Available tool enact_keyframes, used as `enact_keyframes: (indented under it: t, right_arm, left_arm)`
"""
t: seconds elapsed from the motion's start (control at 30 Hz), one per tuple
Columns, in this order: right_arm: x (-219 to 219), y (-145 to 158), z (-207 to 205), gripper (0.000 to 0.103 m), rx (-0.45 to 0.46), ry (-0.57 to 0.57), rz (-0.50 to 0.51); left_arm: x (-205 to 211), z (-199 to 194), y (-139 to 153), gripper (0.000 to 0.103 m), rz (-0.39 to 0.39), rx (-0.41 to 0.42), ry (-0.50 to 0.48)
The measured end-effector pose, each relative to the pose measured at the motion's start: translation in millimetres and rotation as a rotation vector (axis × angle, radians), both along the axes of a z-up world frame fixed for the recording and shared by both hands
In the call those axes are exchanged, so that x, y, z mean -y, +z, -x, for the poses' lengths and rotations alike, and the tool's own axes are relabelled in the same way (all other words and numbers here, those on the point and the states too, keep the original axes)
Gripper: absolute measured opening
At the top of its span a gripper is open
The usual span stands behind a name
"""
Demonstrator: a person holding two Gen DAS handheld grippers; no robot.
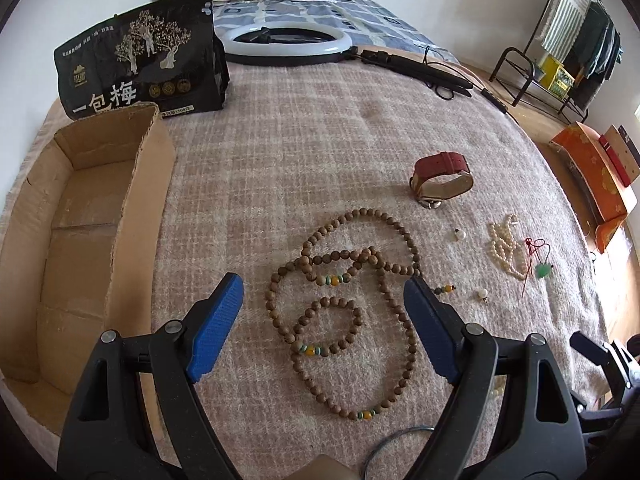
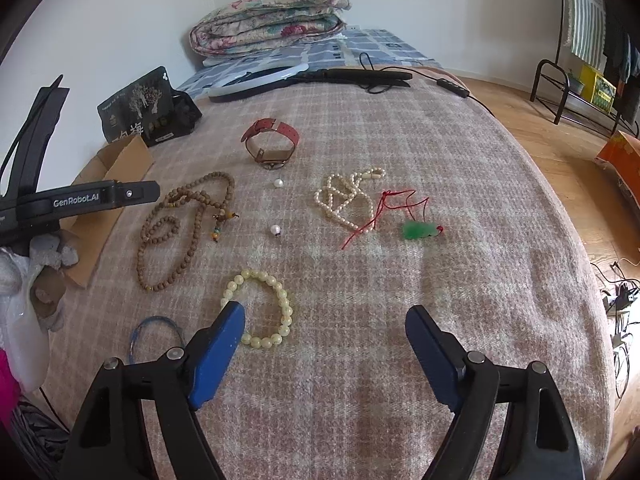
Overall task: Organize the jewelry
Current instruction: 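Lower left tool onto brown bead necklace while right tool approaches cream bead bracelet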
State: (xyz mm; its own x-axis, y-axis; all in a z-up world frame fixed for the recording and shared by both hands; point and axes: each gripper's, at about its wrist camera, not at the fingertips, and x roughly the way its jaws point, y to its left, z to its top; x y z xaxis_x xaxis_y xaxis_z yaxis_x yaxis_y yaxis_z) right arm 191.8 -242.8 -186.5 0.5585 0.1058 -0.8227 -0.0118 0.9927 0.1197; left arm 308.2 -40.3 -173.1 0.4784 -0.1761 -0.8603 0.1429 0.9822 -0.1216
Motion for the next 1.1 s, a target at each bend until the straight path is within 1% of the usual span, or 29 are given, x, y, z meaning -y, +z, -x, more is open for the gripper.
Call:
enact_keyframes:
  t: [0.1,0.17,0.2,0.27,0.3,0.37,0.47,0.6,0.67,0.73,0.77,0.83,0.9,1.0,1.1]
  right_arm:
    - [-4,-1,-5,0.080,-0.013,0.003,-0.035]
    - [-9,3,-7,0.079,-0.002,0.011,-0.030]
    - [-11,5,-7,0.078,0.004,0.014,-0.015]
    - [-14,6,-7,0.078,0.008,0.017,0.012]
    - [-13,6,-7,0.077,0.005,0.015,0.016]
    - [-10,4,-8,0.074,-0.007,0.013,0.002]
    - [-5,0,-9,0.074,-0.023,0.004,-0.017]
    - [-4,-4,-10,0.074,-0.032,0.022,-0.043]
    - [-8,-6,-11,0.080,-0.036,0.039,-0.049]
    - [-13,-10,-12,0.087,-0.040,0.052,-0.033]
    - [-15,-13,-13,0.088,-0.045,0.058,-0.025]
    - [-19,-17,-15,0.088,-0.059,0.075,-0.021]
    - [-21,-20,-16,0.088,-0.070,0.079,-0.015]
    - [-22,-23,-15,0.088,-0.082,0.082,-0.018]
    - [-22,-26,-14,0.088,-0.088,0.080,-0.019]
  left_arm:
    - [4,-16,-2,0.085,-0.003,-0.003,0.007]
    - [10,-27,-7,0.085,-0.042,-0.015,-0.005]
    - [11,-32,-12,0.085,-0.059,-0.029,-0.005]
    - [10,-42,-24,0.084,-0.068,-0.069,0.015]
    - [8,-46,-32,0.078,-0.065,-0.098,0.022]
    - [6,-49,-43,0.076,-0.049,-0.142,0.013]
    - [7,-44,-44,0.074,-0.051,-0.145,-0.027]
    - [5,-32,-41,0.072,-0.007,-0.165,-0.051]
    - [5,-25,-40,0.072,0.015,-0.179,-0.055]
    - [6,-20,-38,0.072,0.047,-0.197,-0.059]
    - [7,-19,-37,0.073,0.066,-0.204,-0.053]
    - [8,-13,-35,0.079,0.101,-0.215,-0.054]
    - [12,-6,-37,0.081,0.091,-0.215,-0.062]
    - [23,-5,-39,0.082,0.044,-0.199,-0.077]
    - [25,-6,-41,0.082,0.030,-0.188,-0.061]
